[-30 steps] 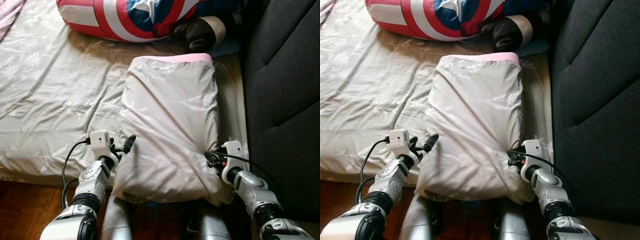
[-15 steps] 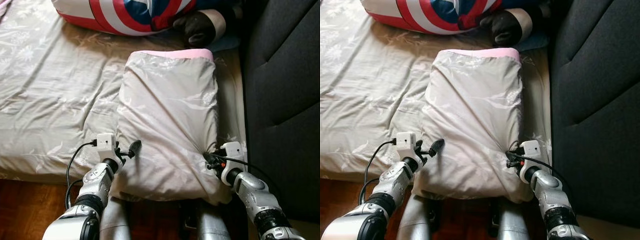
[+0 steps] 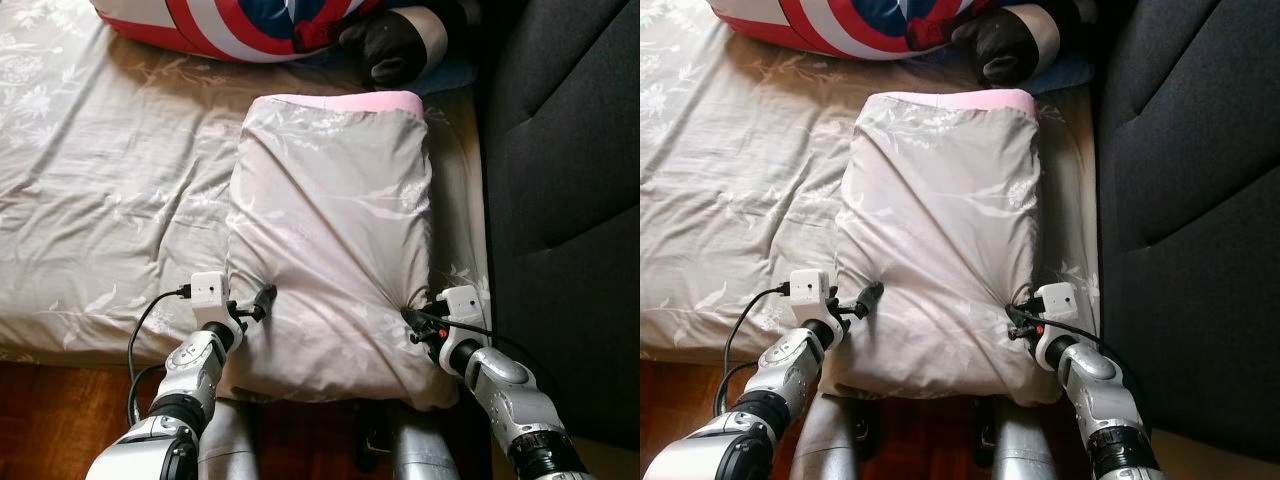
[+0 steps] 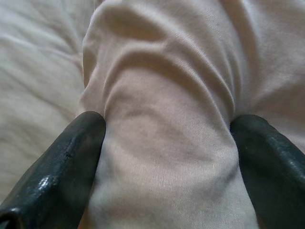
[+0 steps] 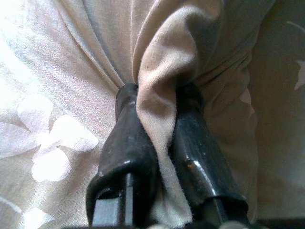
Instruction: Clean up the room
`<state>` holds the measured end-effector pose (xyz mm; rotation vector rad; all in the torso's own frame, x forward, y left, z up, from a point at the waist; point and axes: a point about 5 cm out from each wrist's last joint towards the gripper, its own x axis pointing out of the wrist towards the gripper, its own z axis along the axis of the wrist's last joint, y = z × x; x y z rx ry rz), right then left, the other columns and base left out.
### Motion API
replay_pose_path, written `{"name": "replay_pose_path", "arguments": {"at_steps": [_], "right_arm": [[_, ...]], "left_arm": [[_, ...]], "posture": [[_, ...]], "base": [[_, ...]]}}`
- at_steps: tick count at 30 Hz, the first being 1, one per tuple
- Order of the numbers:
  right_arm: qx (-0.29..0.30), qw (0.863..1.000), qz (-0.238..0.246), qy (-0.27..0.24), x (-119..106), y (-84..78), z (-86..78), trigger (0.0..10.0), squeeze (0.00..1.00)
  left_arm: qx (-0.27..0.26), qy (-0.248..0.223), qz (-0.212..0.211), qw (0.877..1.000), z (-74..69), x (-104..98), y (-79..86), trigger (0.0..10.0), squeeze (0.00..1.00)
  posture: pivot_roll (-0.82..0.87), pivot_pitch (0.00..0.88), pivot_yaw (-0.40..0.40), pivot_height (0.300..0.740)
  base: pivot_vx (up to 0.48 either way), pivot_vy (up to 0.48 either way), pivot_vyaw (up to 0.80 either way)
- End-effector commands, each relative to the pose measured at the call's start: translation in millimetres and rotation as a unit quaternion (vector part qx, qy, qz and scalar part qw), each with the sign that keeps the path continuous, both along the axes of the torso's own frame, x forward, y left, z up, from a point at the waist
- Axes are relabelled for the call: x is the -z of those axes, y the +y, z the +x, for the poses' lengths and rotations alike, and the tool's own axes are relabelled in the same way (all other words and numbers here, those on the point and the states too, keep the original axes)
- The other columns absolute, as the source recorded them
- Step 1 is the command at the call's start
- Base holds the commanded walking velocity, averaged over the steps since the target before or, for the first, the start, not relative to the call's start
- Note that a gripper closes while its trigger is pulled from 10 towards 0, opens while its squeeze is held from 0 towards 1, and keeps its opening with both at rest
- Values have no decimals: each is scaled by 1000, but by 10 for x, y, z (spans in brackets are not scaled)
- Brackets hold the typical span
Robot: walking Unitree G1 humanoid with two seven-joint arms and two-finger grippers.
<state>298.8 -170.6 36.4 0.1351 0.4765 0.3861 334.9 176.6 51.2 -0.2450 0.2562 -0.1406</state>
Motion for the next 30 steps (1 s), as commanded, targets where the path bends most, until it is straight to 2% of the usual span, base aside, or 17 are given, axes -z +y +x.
{"name": "replay_pose_path", "arguments": {"at_steps": [1, 4, 5, 10, 13, 16, 20, 24, 30], "right_arm": [[-20, 987, -2, 162, 602, 48, -555, 0, 0], [-20, 986, -1, 163, 601, 49, -562, 0, 0], [-21, 986, -1, 163, 591, 55, -563, 0, 0], [-22, 987, -1, 162, 568, 61, -560, 0, 0], [-22, 987, -1, 162, 557, 67, -563, 0, 0], [-22, 987, 0, 161, 553, 78, -560, 0, 0], [-22, 987, 0, 161, 548, 89, -555, 0, 0], [-17, 987, 0, 159, 545, 84, -541, 0, 0], [-7, 988, 6, 152, 526, 96, -501, 0, 0]], "left_arm": [[0, 91, -34, 995, -272, 380, -20, 10000, 0], [2, 97, -40, 994, -284, 397, -31, 10000, 0], [9, 105, -50, 993, -294, 413, -52, 0, 0], [35, 112, -59, 991, -307, 427, -109, 0, 0], [63, 127, -47, 989, -329, 454, -151, 0, 0], [67, 122, -58, 989, -326, 443, -157, 0, 0], [68, 130, -23, 989, -337, 464, -143, 0, 0], [97, 129, -25, 987, -348, 465, -208, 0, 0], [111, 123, -23, 986, -327, 434, -248, 0, 0]], "posture": [[-74, 506, -75, 642], [-75, 507, -75, 642], [-76, 508, -76, 642], [-76, 509, -77, 642], [-75, 508, -75, 642], [-77, 506, -75, 642], [-69, 503, -73, 642], [-69, 503, -73, 642], [-52, 494, -63, 642]], "base": [[0, 0, 0], [0, 0, 0], [0, 0, 0], [0, 0, 0], [0, 0, 0], [0, 0, 0], [0, 0, 0], [0, 0, 0], [0, 0, 0]]}}
